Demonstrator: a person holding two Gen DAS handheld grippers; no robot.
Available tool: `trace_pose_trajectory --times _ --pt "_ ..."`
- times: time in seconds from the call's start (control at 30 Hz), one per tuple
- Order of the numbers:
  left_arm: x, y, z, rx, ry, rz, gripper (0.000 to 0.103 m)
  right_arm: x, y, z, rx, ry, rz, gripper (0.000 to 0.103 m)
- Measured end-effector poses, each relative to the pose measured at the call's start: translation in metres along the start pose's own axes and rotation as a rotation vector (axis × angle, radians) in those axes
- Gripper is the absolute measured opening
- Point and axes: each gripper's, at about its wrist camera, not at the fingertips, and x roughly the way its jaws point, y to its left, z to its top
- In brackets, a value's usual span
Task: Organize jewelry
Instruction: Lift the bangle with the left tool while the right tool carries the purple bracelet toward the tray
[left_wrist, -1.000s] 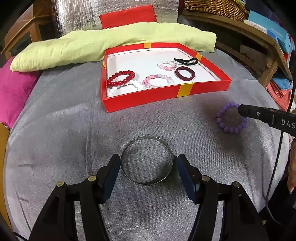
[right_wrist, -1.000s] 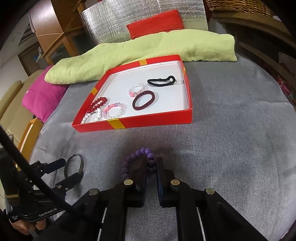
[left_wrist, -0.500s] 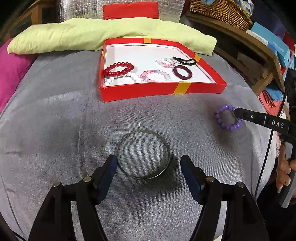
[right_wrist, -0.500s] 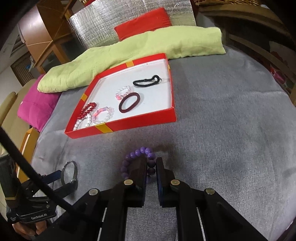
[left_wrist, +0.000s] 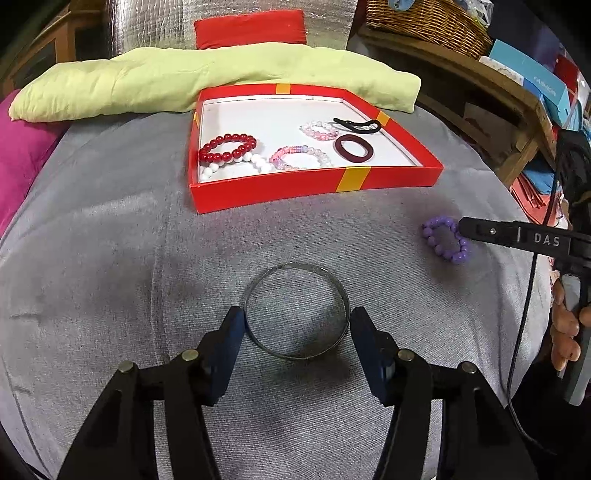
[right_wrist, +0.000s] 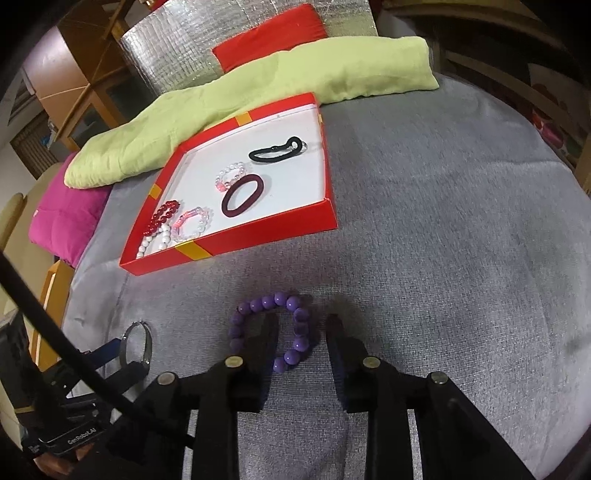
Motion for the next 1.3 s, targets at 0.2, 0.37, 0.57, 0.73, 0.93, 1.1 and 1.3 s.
trace_pose_trajectory --times 0.2,0.37,0.57,0.73,0.93,1.1,1.3 --pt "-0.002 -0.002 0.001 0.004 -0.017 0.001 0.061 0.009 0.016 -0.007 -0.097 0.013 -0.046 0.016" --pt "-0.006 0.000 0.003 -0.006 -0.040 0.003 0.061 0.008 0.025 -0.009 -0.158 -0.010 -0.077 0.011" --pt "-0.019 0.003 0.006 -0.027 -0.104 -0.002 0.061 -0.008 0.026 -0.006 -0.147 -0.083 -0.043 0.010" --pt "-0.033 0.006 0.010 -0.050 -0.186 -0.008 0.061 -0.030 0.028 -0.001 -0.134 -0.190 0.034 0.010" --pt "-0.049 0.007 0.013 -0.062 -0.276 -0.003 0.061 -0.051 0.035 0.001 -0.133 -0.301 0.100 0.010" --pt "-0.056 0.004 0.015 -0.045 -0.322 0.014 0.061 -0.062 0.036 0.003 -0.124 -0.353 0.144 0.010" --pt "-0.055 -0.001 0.018 -0.027 -0.325 0.029 0.061 -0.066 0.035 0.011 -0.105 -0.376 0.154 0.010"
